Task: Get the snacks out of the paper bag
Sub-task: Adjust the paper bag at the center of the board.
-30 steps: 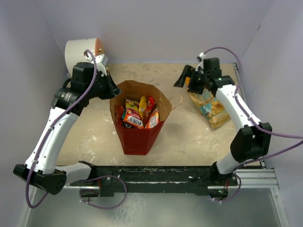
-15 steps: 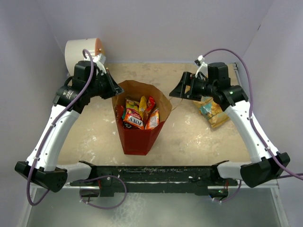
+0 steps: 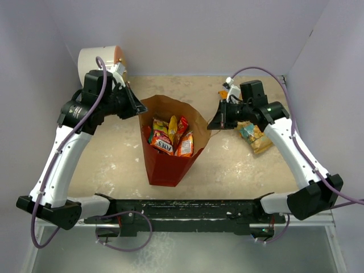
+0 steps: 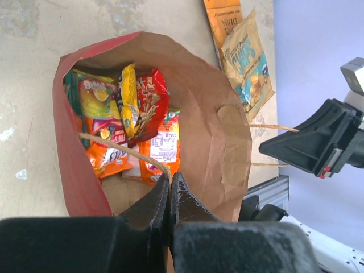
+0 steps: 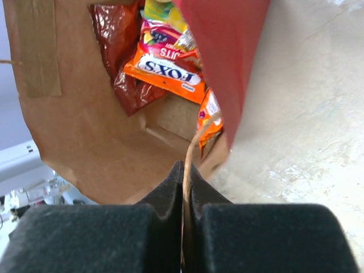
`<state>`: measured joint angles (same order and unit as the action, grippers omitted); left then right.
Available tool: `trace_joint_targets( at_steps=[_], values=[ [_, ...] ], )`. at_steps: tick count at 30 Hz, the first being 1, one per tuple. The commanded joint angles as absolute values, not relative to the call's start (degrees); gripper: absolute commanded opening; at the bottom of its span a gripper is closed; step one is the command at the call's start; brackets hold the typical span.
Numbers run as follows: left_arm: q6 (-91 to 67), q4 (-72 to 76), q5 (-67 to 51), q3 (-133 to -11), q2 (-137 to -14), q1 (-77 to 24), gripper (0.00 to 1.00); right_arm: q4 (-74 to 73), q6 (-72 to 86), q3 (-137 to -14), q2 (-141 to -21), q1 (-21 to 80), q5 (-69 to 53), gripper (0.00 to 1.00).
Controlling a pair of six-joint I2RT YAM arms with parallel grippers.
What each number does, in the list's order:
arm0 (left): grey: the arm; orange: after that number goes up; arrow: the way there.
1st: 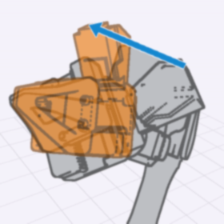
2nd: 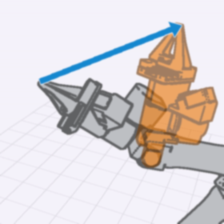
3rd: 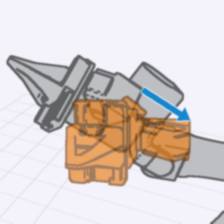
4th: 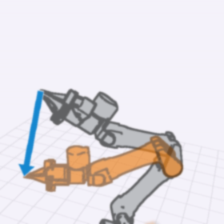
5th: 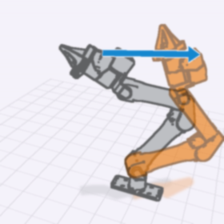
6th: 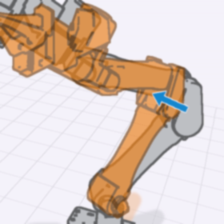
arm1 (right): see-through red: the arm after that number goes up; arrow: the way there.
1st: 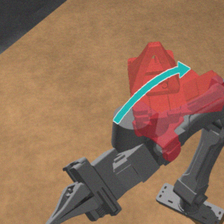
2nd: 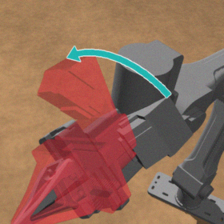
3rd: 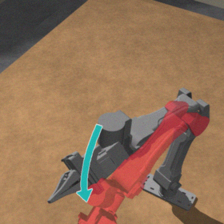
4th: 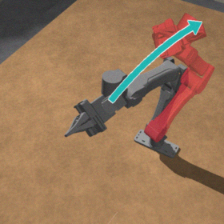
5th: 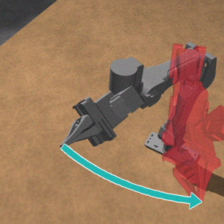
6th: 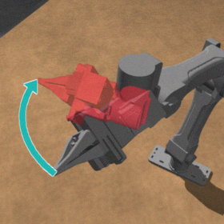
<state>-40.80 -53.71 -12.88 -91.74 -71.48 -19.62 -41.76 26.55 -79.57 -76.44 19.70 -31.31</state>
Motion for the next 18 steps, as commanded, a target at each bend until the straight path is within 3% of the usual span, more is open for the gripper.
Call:
trace_joint_targets(
  at_steps=[1,11,14,18],
  values=[
    [-39.2,-58.8,-11.5,-99.7,-72.4,-19.4,0.00,-39.5,26.6,-81.3,-77.4,23.4,-35.6,0.00],
    [-33.1,-67.6,10.0,-120.7,-79.4,-17.7,0.00,-33.8,28.0,-89.2,-84.8,32.5,-36.4,0.00],
    [-27.9,-60.9,13.0,-119.8,-78.0,-17.7,0.00,-30.4,29.9,-90.5,-86.3,34.4,-36.3,0.00],
    [-24.4,-47.3,7.4,-108.8,-72.6,-17.7,0.00,-29.0,30.5,-90.6,-88.2,36.7,-35.8,0.00]
  ],
)
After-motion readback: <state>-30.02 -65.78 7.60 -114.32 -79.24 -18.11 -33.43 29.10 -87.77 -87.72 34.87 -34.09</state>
